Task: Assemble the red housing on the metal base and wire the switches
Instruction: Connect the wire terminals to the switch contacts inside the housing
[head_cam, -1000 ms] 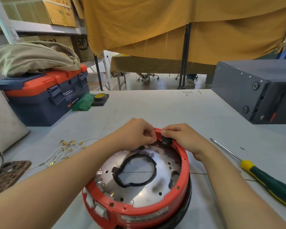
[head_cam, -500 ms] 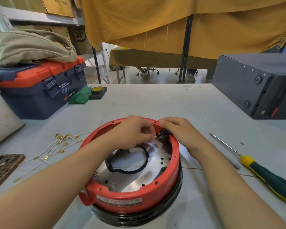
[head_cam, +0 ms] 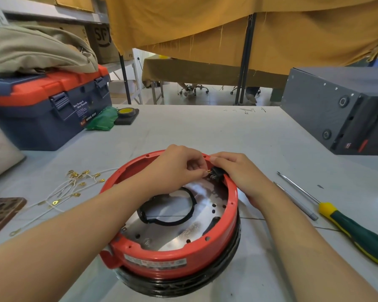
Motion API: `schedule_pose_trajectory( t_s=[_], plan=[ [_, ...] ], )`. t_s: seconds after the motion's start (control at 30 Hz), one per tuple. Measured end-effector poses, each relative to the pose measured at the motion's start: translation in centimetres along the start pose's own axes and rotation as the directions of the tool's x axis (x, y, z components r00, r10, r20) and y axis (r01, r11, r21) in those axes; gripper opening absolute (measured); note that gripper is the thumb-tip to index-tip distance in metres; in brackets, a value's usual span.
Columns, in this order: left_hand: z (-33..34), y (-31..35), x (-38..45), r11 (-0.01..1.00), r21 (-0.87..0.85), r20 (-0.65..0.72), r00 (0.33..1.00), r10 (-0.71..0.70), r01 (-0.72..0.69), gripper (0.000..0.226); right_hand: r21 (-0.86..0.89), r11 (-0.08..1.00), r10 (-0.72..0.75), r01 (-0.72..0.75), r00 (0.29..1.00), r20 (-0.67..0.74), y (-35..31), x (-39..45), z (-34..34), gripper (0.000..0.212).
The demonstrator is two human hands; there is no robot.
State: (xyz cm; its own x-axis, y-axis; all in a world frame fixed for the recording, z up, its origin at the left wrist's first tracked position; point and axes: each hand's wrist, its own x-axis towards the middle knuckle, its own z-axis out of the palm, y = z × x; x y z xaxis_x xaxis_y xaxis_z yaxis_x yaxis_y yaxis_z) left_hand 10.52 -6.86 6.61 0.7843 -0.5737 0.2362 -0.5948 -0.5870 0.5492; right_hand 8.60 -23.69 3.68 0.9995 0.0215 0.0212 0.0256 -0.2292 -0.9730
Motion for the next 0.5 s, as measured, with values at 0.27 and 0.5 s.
schedule_pose_trajectory(
  t_s=[0.27,0.5],
  plan=[
    [-0.11,0.09,-0.13,1.0,0.016,0.016,1.0,-0.011,0.01,0.007,-0.017,1.0,-0.007,0.007,1.0,-0.012,0.09,0.1,0.06,0.02],
    [0.01,0.26,-0.17,1.0,0.01,0.008,1.0,-0.015,0.015,0.008,-0.027,0.999,-0.016,0.016,1.0,-0.014,0.12,0.06,0.05,0.02]
  ],
)
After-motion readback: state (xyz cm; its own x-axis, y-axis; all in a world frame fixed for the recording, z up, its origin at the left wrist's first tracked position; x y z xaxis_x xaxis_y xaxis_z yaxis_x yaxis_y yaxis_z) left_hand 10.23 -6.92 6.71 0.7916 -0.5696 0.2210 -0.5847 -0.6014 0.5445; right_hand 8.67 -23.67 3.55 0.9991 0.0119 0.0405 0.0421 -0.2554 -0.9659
